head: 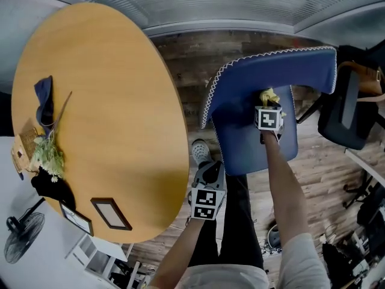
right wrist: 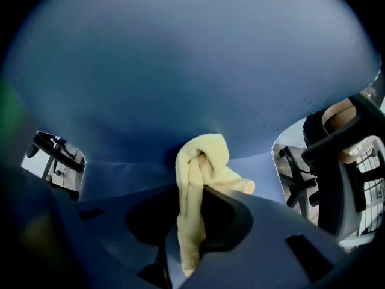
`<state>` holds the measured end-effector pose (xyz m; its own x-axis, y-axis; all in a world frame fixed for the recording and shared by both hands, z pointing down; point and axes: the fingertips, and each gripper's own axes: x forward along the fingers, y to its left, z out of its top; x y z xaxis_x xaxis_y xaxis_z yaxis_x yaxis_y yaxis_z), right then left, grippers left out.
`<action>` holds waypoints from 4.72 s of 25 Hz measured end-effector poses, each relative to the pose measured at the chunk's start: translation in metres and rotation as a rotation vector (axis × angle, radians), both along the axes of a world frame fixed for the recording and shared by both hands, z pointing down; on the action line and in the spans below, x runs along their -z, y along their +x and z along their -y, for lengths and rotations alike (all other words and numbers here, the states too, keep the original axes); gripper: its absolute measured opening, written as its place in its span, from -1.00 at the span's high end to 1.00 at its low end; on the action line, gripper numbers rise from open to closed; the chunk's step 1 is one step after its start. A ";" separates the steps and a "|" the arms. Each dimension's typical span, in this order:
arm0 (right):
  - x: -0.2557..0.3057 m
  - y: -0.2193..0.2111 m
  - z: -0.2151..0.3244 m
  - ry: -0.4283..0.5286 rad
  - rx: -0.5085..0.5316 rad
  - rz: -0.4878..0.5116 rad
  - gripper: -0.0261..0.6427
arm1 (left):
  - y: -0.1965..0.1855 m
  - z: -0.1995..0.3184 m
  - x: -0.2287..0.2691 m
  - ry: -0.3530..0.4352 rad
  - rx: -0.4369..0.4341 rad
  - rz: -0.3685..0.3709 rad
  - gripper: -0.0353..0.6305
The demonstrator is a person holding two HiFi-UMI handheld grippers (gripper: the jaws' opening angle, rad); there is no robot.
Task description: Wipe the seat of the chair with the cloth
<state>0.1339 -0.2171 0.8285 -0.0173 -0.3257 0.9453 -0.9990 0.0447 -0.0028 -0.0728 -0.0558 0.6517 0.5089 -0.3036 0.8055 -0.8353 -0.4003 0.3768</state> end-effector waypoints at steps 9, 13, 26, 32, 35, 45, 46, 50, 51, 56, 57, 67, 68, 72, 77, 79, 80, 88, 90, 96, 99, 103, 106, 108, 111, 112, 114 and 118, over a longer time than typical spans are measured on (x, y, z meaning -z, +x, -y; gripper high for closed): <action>0.007 -0.045 -0.005 0.034 0.018 0.022 0.63 | 0.002 -0.009 0.005 0.001 -0.058 -0.028 0.81; 0.008 -0.072 -0.009 0.060 0.090 0.034 0.63 | 0.005 -0.019 0.007 0.015 -0.116 -0.030 0.81; 0.009 -0.125 -0.018 0.064 0.211 0.054 0.63 | -0.006 -0.040 0.011 0.030 -0.110 -0.040 0.81; 0.009 -0.149 -0.023 0.063 0.277 0.079 0.63 | -0.009 -0.042 0.011 0.036 -0.089 -0.033 0.81; 0.011 -0.162 -0.023 0.076 0.326 0.105 0.63 | -0.009 -0.044 0.011 0.034 -0.089 -0.032 0.81; 0.009 -0.203 -0.059 0.079 0.897 0.008 0.63 | -0.008 -0.042 0.010 0.044 -0.087 0.002 0.81; 0.009 -0.206 -0.063 0.080 0.948 -0.001 0.63 | -0.008 -0.041 0.011 0.047 -0.086 0.005 0.81; 0.008 -0.211 -0.081 0.085 1.192 -0.035 0.63 | -0.006 -0.037 0.010 0.051 -0.072 0.022 0.81; 0.008 -0.211 -0.087 0.087 1.259 -0.050 0.63 | -0.006 -0.035 0.010 0.050 -0.067 0.034 0.81; 0.004 -0.208 -0.112 0.081 1.478 -0.092 0.63 | -0.015 -0.024 0.004 0.045 -0.019 0.075 0.81; 0.004 -0.206 -0.117 0.079 1.527 -0.103 0.63 | -0.017 -0.021 0.002 0.048 -0.006 0.083 0.81; 0.004 -0.185 -0.144 0.107 1.922 -0.190 0.63 | -0.026 0.000 0.000 0.071 0.104 0.119 0.81; 0.004 -0.183 -0.145 0.105 1.938 -0.192 0.63 | -0.027 0.000 0.000 0.069 0.113 0.124 0.81; 0.004 -0.167 -0.151 0.095 1.985 -0.192 0.63 | -0.023 -0.003 -0.001 0.065 0.119 0.135 0.81; 0.001 -0.133 -0.161 0.055 2.073 -0.199 0.63 | -0.006 -0.005 -0.001 0.066 0.109 0.137 0.81; -0.001 -0.114 -0.163 0.033 2.079 -0.190 0.63 | 0.003 -0.004 0.002 0.078 0.103 0.136 0.81; -0.001 -0.105 -0.164 0.027 2.075 -0.185 0.63 | 0.007 -0.003 0.003 0.088 0.098 0.136 0.81; -0.003 -0.058 -0.167 0.030 2.034 -0.156 0.63 | 0.037 -0.002 0.010 0.107 0.049 0.143 0.81; -0.003 -0.047 -0.167 0.040 2.017 -0.154 0.63 | 0.041 -0.002 0.012 0.108 0.036 0.147 0.81; -0.002 -0.013 -0.168 0.033 1.960 -0.159 0.63 | 0.054 -0.009 0.013 0.102 -0.015 0.154 0.81; -0.004 0.004 -0.168 0.024 1.909 -0.161 0.63 | 0.061 -0.009 0.010 0.102 -0.037 0.156 0.81; -0.004 0.029 -0.171 0.003 1.812 -0.158 0.63 | 0.073 -0.013 0.008 0.102 -0.069 0.148 0.81; -0.005 0.046 -0.174 -0.019 1.701 -0.146 0.63 | 0.080 -0.016 0.008 0.102 -0.104 0.143 0.81; -0.005 0.057 -0.178 -0.028 1.617 -0.131 0.63 | 0.085 -0.018 0.006 0.102 -0.128 0.142 0.81; -0.005 0.077 -0.184 -0.045 1.460 -0.101 0.63 | 0.093 -0.019 0.006 0.107 -0.160 0.132 0.81; -0.004 0.083 -0.187 -0.051 1.400 -0.091 0.63 | 0.095 -0.019 0.006 0.110 -0.171 0.127 0.81; -0.002 0.091 -0.195 -0.059 1.283 -0.076 0.63 | 0.096 -0.021 0.005 0.115 -0.194 0.122 0.81; -0.001 0.101 -0.202 -0.040 0.987 -0.034 0.63 | 0.093 -0.026 0.000 0.118 -0.226 0.116 0.81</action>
